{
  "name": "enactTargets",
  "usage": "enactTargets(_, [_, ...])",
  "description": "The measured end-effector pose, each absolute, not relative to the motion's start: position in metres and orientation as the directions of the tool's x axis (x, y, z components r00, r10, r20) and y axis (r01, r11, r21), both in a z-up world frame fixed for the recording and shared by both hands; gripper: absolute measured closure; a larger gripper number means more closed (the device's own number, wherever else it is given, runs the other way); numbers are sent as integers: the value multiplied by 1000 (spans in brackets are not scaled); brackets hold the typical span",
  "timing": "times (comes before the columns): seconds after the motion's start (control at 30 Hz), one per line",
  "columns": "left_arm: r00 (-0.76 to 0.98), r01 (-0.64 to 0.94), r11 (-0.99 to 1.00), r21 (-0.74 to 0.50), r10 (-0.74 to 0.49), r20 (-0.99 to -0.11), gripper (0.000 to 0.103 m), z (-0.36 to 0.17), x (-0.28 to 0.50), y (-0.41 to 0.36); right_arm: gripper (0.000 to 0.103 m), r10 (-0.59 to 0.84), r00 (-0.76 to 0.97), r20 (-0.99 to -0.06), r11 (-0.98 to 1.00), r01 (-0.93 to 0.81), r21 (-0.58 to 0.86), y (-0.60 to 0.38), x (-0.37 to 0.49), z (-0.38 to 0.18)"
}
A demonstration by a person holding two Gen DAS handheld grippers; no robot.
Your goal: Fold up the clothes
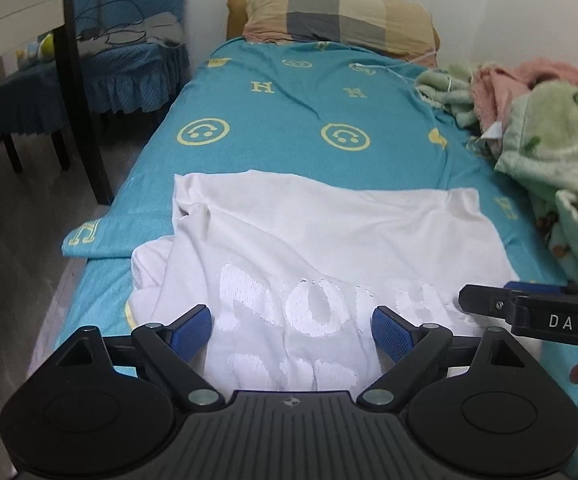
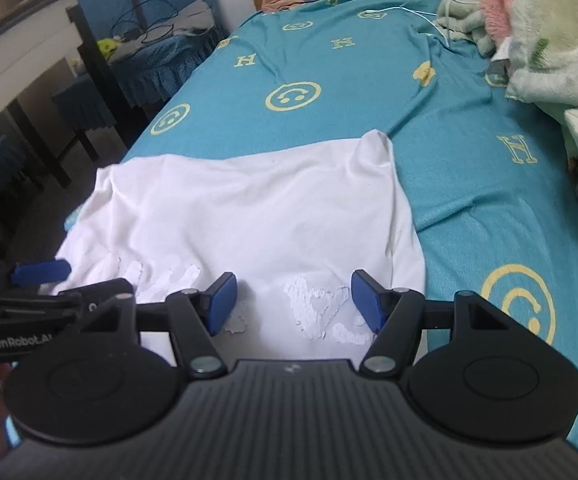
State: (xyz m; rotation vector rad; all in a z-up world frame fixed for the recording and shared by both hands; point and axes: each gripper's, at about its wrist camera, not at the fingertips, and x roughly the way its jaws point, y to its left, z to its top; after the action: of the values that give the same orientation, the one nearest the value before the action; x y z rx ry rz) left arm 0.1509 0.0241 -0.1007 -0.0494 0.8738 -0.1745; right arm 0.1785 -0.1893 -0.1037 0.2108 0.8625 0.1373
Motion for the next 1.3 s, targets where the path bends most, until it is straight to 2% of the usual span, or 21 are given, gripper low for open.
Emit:
enactTargets(0.33, [591,97,931,-352,-338,-732,9,-78,101,41,37,227,682,-695,960,-35,279,-197,126,-67])
enactTargets(0.57, [478,-116,841,-528,-419,-772,9,-116,110,61,37,232,691,-685,952,-16,307,-202,125,-64])
enactTargets(0.73, [438,-290,691,-663,-520,-734,9,-151,118,80,37,256,675,-692,922,44,384,-214,130,-71])
enactTargets(0.9, [508,-352,590,-726,-532,-678,10,-165,125,92,37,305,668,-679,876,82,474,-223,134,-74])
enactTargets(0.97, [534,-364,565,-740,-524,-663,14,-168,127,95,37,321,666,-673,863,88,498,-224,134,-75])
enactTargets(1.03, [556,-378,554,-742,-505,-660,28,-170,129,99,37,334,667,-666,851,90,517,-225,134,-75])
enactTargets(1.17, [583,-418,509,-752,-485,-652,41,-176,130,107,35,383,664,-642,806,99,584,-229,133,-76])
enactTargets(1.3, [602,-419,515,-748,-459,-653,63,-175,128,109,35,486,638,-597,701,123,702,-234,131,-84])
